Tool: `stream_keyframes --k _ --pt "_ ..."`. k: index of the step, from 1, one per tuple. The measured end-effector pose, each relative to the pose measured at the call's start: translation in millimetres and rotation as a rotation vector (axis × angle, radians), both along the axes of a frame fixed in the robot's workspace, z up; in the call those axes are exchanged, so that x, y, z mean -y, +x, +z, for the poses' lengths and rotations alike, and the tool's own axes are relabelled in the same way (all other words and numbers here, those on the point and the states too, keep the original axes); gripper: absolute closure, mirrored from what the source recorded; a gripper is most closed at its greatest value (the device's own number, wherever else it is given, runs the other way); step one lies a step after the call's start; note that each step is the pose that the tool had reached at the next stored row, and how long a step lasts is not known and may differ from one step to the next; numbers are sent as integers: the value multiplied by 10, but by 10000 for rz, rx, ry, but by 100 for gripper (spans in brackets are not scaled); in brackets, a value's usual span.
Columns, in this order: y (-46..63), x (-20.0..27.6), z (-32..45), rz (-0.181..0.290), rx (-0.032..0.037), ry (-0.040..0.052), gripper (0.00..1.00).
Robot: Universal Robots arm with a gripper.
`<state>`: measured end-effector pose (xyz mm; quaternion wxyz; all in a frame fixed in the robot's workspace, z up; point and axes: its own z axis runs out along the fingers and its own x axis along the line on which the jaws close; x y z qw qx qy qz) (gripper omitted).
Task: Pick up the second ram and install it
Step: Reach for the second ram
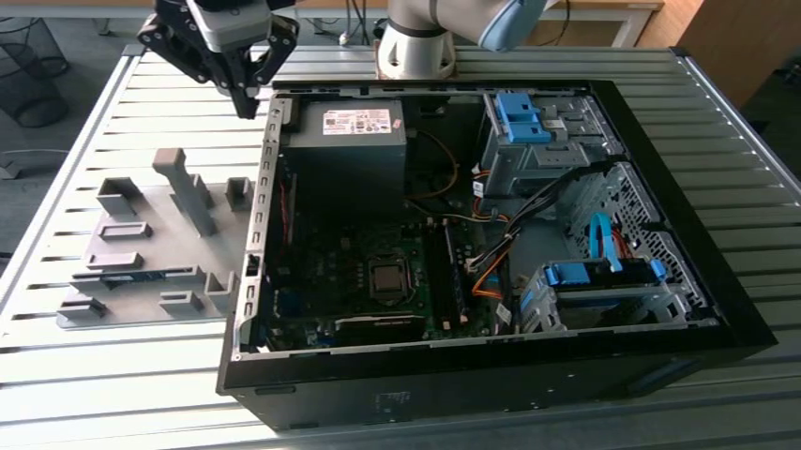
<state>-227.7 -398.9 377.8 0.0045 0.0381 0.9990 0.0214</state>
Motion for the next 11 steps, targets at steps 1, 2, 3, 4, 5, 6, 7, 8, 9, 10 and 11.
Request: stream_keyframes --k 1,2,3,4,5,6,7,8,9,10,11 --pt "-5 0 -1 0 0 1 90" --pt "-10 0 -1 -1 1 0 90" --pt "-15 0 -2 0 0 0 90" --pt "-21 0 -2 0 0 0 90" --pt "-26 0 -3 0 0 1 90" --pt "-31 0 -3 0 0 0 90" --pt "-36 0 -4 0 -1 0 90" --pt "-41 0 -5 0 -1 0 90" --pt "-46 0 -5 0 -1 0 90" --pt "-51 0 -6 0 -1 1 90" --pt "-55 0 -7 0 -2 0 90"
